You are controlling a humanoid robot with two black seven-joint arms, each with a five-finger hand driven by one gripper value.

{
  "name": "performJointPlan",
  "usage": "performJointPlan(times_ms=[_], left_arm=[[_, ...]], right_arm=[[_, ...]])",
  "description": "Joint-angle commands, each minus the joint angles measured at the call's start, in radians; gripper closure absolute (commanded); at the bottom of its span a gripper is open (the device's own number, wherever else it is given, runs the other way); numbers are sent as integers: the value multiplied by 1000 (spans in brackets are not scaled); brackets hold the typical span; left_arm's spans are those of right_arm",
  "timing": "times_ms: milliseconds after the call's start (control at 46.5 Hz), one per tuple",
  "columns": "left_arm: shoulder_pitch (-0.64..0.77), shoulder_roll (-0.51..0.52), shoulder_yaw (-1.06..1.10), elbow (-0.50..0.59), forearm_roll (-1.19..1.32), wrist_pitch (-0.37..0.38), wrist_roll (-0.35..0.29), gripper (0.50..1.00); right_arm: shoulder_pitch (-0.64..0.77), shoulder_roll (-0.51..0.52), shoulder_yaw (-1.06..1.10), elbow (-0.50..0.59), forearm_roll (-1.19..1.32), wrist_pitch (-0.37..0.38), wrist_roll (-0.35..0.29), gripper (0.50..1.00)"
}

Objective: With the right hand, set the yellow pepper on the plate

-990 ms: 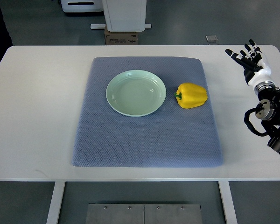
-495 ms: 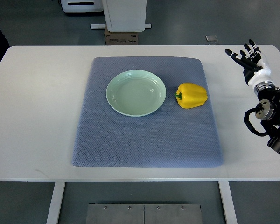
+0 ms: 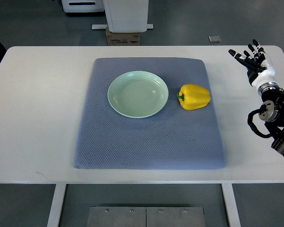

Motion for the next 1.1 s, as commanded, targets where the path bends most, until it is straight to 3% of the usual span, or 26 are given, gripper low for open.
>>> performJointPlan(times_ms=[0,1076], left_arm=[[0,0,0,0,0,0,0,500],[0,0,0,0,0,0,0,500]], right_arm=[[-3,0,-2,-1,-1,0,0,500],[5,-1,3,-4,0,-2,-8,500]])
